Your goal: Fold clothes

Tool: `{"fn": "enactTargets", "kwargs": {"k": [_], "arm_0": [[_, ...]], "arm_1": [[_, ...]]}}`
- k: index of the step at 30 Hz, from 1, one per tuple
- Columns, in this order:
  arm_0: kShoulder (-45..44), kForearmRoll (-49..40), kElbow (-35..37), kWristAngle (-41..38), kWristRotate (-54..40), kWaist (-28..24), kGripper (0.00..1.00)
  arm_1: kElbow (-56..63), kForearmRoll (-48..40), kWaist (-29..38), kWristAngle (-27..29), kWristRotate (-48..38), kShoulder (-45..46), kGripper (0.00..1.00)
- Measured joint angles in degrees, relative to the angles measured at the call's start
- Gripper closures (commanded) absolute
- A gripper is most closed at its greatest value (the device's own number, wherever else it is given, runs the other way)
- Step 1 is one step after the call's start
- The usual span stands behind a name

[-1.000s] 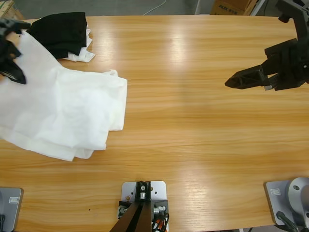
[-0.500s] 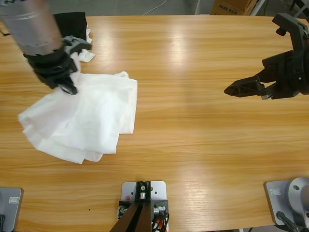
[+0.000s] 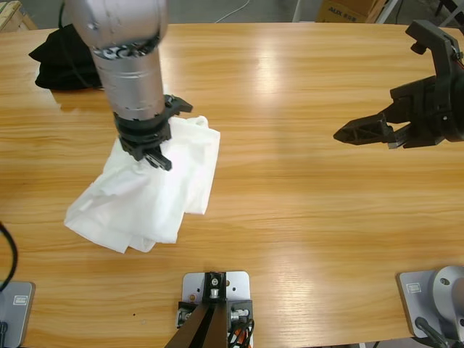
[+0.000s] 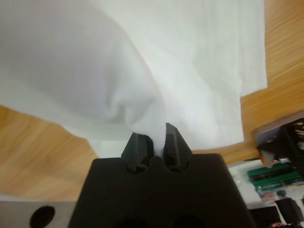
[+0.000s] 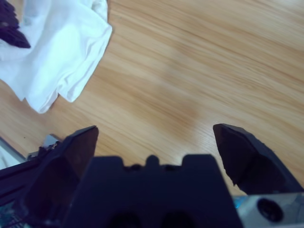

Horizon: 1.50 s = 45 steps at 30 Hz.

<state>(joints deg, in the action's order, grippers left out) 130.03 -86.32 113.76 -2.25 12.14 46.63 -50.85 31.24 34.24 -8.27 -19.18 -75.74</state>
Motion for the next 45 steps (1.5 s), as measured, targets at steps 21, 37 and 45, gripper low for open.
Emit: {"fn": "enactTargets", "kwargs": {"k": [21,37,45], "arm_0": [[4.2,0.0,15.6,-5.7,6.3,7.9,0.002],[-41.4,34.7,-41.3,-6.2,17.8,-3.2,0.496],[-46.2,59.8,-67.6,-8.5,23.8,-0.3,0.492]], "arm_1": [[0.4,-1.4,0.0,-0.2,-0.3,-0.6,0.102],[-14.0,-6.4,-0.4,-22.6,0.2,-15.5,0.036],[-23.5,-6.4,0.5,-22.7,-13.3,-30.6,0.0]]}}
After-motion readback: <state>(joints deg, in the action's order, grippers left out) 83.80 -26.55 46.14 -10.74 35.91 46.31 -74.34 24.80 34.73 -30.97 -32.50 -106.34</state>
